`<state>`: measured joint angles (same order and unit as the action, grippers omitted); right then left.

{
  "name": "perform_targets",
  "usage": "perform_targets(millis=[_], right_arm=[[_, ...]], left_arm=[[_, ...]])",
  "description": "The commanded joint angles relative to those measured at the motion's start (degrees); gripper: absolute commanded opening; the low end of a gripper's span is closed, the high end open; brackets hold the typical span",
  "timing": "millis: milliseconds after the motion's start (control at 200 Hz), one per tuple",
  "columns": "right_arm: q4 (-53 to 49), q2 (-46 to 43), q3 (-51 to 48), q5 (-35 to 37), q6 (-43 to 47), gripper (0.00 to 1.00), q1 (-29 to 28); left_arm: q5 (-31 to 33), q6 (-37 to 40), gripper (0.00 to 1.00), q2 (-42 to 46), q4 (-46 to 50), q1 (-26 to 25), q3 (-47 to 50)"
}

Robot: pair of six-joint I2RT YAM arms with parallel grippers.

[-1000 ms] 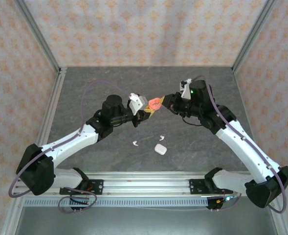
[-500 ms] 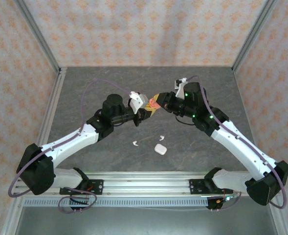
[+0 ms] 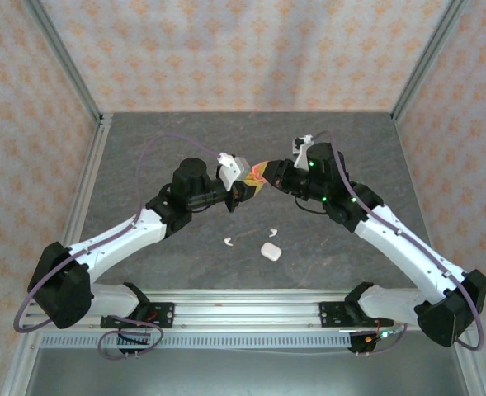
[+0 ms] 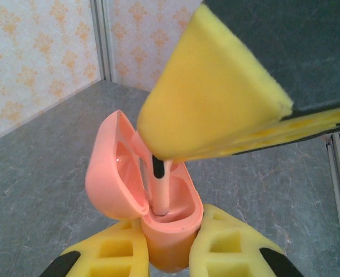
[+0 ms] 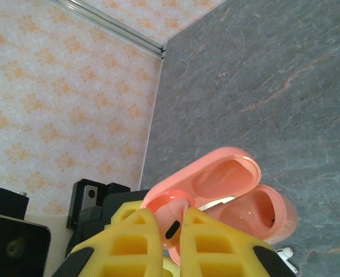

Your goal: Insert wireless bluetooth earbuds into charging case

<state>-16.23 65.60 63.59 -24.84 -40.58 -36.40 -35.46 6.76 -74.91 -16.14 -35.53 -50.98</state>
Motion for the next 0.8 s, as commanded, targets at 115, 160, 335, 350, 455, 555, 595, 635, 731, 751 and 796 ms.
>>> perform_targets(millis=[115,160,335,350,455,555,595,635,731,751,796], right_arm=[[-0.04,-1.80,-1.27,1.36,2.43,0.11,-0.34],[0.03,-1.64,-1.44,1.08,2.43,0.11,-0.36],[0.14,-0.62,-1.39,-0.81,2.38,0.11,-0.34],[0.11,-0.49,-1.43,-1.05,2.39,0.11,-0.36],[-0.01,0.37,-0.86,-2.49,2.34,0.12,-0.34],[-1.69,0.77,-0.51,-2.02,2.25,0.13,-0.35],[-3.04,0.93,-0.30,-1.10,2.30,0.15,-0.39],[-4.53,1.04,0.15,-0.20,2.56,0.18,-0.36],[-7.88,1.39,1.62,1.47,3.47,0.26,-0.42],[-8.42,1.46,2.12,1.69,3.61,0.28,-0.41],[-9.60,1.63,2.98,2.36,4.13,0.32,-0.42]], left_arm=[[0.39,-1.14,0.00,0.62,-2.58,-0.24,-2.05],[0.31,-1.24,0.00,0.58,-2.58,-0.25,-2.03],[0.31,-1.24,0.00,0.86,-2.56,-0.24,-1.97],[0.24,-1.23,0.00,0.83,-2.64,-0.24,-1.93],[0.13,-1.22,0.00,1.00,-2.58,-0.24,-1.92],[0.22,-1.23,0.00,1.02,-2.49,-0.24,-1.88],[0.30,-1.13,0.00,1.14,-2.45,-0.24,-1.85],[0.31,-0.98,0.00,1.19,-2.32,-0.25,-1.85],[0.31,-0.70,0.00,1.32,-1.90,-0.24,-2.01],[0.33,-0.70,0.00,1.33,-1.88,-0.20,-2.00],[0.26,-0.62,0.00,1.30,-1.81,-0.29,-1.93]])
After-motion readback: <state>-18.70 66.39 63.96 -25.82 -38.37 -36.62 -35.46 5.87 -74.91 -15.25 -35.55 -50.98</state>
